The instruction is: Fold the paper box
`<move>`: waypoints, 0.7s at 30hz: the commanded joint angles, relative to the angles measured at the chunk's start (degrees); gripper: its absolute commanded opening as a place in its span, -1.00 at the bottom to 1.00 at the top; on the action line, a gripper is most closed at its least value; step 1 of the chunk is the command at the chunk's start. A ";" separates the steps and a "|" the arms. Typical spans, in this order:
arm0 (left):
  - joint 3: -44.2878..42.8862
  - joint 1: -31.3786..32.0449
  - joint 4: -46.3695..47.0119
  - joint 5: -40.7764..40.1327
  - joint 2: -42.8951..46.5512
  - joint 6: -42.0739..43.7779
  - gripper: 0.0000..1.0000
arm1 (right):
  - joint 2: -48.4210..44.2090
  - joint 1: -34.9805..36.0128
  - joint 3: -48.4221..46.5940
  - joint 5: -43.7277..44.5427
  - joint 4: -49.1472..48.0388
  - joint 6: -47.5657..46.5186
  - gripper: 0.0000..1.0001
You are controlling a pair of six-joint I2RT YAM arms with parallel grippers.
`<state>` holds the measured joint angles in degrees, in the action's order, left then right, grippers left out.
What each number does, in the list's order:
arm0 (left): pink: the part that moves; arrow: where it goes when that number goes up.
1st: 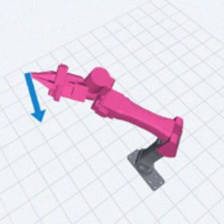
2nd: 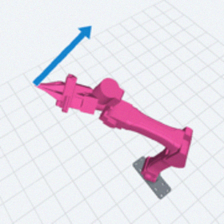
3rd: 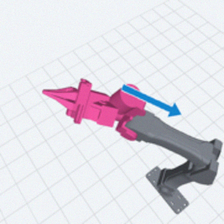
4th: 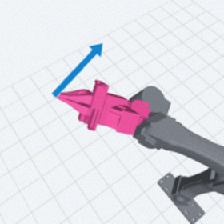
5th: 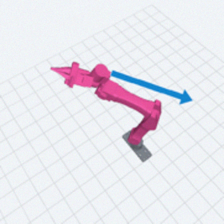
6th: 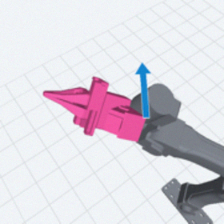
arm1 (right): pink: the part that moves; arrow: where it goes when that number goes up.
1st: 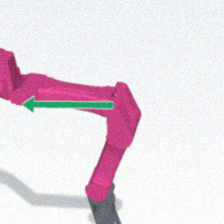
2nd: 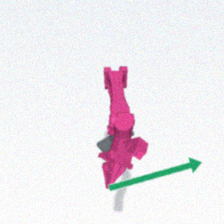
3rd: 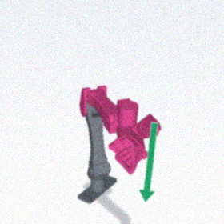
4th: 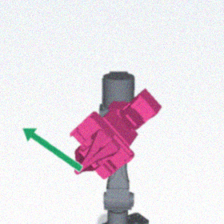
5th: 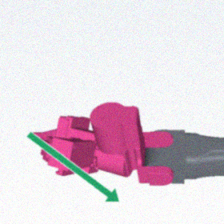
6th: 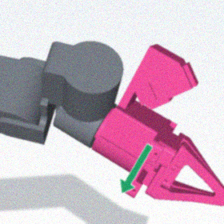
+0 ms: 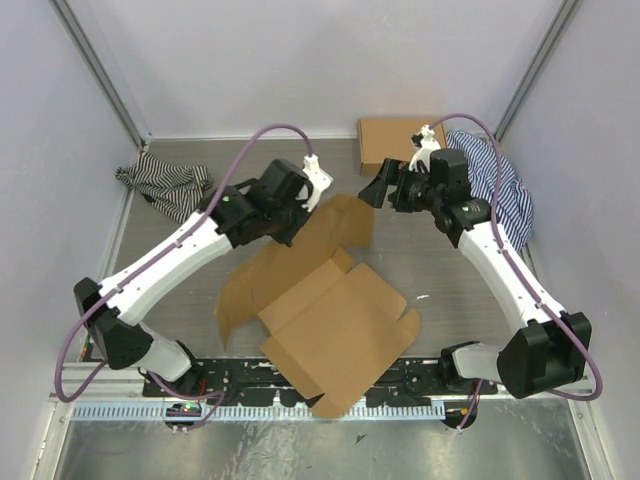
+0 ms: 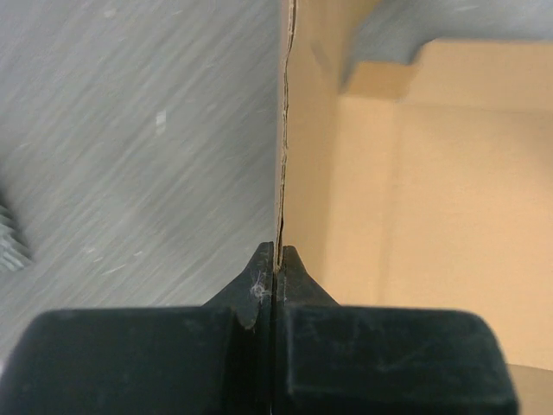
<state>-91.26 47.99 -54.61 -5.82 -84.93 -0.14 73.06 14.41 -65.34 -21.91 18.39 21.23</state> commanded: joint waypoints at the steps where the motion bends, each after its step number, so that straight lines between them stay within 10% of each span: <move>1: 1.94 3.66 -2.48 -17.79 -2.90 1.72 -1.00 | -3.32 0.19 -1.04 1.07 4.16 8.76 0.90; 21: 12.63 23.84 21.27 -58.18 -3.04 14.99 -1.00 | -1.74 9.19 3.62 -8.55 -4.67 24.84 0.64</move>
<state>-79.29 71.07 -41.23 -54.33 -88.51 10.04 70.32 20.29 -59.96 -28.58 19.05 43.55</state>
